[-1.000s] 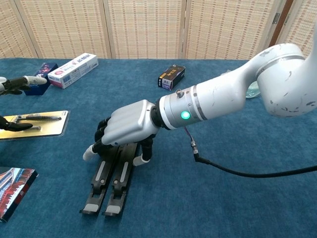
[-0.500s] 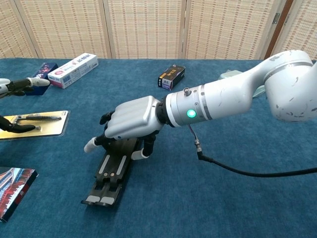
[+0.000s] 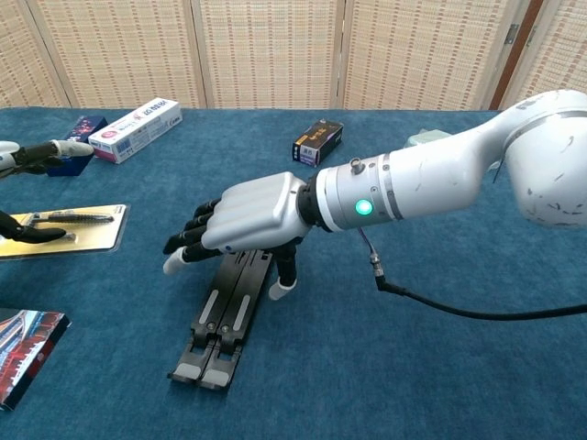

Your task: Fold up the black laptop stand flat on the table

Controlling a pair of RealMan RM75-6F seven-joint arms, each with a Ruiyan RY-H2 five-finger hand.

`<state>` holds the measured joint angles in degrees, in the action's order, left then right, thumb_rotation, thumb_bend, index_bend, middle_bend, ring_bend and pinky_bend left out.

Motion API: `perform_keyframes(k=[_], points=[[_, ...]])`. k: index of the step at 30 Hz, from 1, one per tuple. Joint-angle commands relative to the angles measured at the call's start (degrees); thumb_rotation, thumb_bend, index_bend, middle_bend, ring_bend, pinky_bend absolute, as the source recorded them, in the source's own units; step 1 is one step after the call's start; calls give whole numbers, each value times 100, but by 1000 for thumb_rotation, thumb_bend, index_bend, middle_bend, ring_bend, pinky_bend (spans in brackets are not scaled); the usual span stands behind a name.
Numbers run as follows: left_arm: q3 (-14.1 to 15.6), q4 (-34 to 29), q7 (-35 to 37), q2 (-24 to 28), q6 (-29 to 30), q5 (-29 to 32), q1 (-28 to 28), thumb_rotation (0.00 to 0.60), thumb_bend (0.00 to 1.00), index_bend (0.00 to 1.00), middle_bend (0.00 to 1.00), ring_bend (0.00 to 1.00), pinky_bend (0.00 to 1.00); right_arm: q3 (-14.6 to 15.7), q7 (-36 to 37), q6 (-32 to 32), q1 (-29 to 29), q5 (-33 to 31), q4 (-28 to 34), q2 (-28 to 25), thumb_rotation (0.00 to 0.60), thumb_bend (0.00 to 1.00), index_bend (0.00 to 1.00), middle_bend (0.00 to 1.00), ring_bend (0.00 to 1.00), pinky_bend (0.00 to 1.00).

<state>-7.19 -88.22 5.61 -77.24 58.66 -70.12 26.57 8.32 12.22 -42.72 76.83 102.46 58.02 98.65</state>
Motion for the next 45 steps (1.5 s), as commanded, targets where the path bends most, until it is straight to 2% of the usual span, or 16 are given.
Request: perform_keyframes(k=[1, 4, 10, 13, 17, 23, 28, 35, 45], points=[[-7, -20, -19, 17, -6, 8, 7, 600, 238, 0, 0, 0, 0, -133, -273, 39, -120, -183, 266, -188, 600, 66, 0, 0, 0, 0], [-22, -45, -16, 41, 16, 4, 4, 600, 238, 0, 0, 0, 0, -230, -519, -28, -278, -355, 514, -392, 600, 66, 0, 0, 0, 0], [-93, -81, -102, 109, 259, -28, -55, 600, 238, 0, 0, 0, 0, -568, -1355, -447, -997, -1164, 1434, -1191, 600, 103, 0, 0, 0, 0], [-108, -138, -215, 209, 403, -49, -105, 600, 238, 0, 0, 0, 0, -740, -2025, -901, -1552, -1751, 2024, -1714, 600, 158, 0, 0, 0, 0], [-102, -176, -363, 331, 620, -100, -199, 600, 238, 0, 0, 0, 0, -878, -2599, -1527, -2245, -2470, 2654, -2259, 600, 164, 0, 0, 0, 0], [-27, -214, -657, 561, 1005, -229, -403, 600, 237, 0, 0, 0, 0, -890, -2984, -2550, -3290, -3171, 3272, -2901, 600, 168, 0, 50, 0, 1], [45, -398, -968, 745, 1462, -268, -684, 600, 237, 0, 0, 0, 0, -708, -3087, -3271, -4084, -3252, 3630, -3348, 600, 169, 0, 88, 0, 13], [265, -802, -1413, 974, 2115, -470, -1137, 600, 238, 0, 0, 0, 0, -391, -2903, -3910, -5070, -3215, 3854, -3669, 600, 169, 0, 92, 0, 13], [590, -1364, -1723, 1247, 2719, -721, -1725, 600, 238, 0, 0, 0, 0, -282, -2520, -4921, -6232, -2847, 3788, -3589, 600, 169, 0, 92, 0, 13]])
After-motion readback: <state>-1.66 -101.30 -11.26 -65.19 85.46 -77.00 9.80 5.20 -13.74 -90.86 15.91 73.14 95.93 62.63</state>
